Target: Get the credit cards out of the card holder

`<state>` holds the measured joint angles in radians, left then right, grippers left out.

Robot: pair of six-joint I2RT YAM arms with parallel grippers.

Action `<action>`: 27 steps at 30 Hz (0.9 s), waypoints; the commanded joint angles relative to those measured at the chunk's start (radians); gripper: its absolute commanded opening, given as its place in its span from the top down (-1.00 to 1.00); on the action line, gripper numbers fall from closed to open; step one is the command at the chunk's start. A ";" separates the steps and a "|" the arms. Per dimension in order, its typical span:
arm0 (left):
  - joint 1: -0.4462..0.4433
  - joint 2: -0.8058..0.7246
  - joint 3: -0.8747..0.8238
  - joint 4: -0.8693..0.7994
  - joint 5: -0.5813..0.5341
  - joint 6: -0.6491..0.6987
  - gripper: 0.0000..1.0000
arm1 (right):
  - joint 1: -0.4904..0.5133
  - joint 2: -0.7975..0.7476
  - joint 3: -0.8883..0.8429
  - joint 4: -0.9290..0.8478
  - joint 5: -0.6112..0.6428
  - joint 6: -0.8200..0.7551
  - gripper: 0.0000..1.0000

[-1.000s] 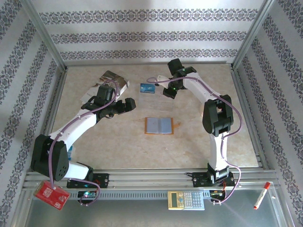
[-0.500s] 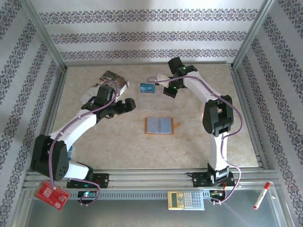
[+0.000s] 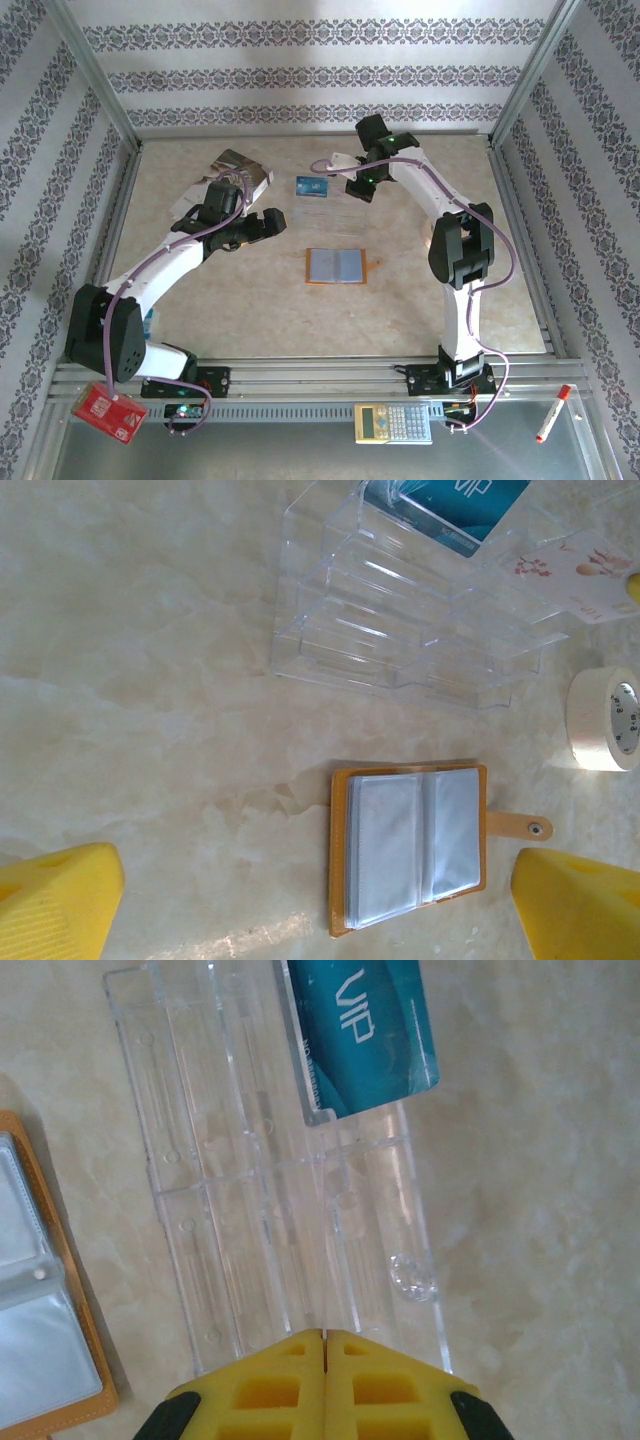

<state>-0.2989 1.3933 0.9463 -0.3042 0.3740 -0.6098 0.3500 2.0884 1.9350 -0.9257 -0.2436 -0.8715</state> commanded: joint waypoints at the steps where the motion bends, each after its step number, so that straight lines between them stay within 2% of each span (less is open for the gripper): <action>1: 0.014 0.004 -0.002 -0.005 0.014 -0.007 -1.00 | 0.012 0.007 0.012 -0.038 -0.013 -0.028 1.00; 27: 0.015 -0.011 -0.013 -0.019 0.012 -0.011 -1.00 | -0.005 0.057 -0.019 0.016 -0.045 -0.124 1.00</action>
<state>-0.2989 1.3930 0.9463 -0.3046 0.3847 -0.6098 0.3496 2.1220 1.9285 -0.9115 -0.2501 -0.9733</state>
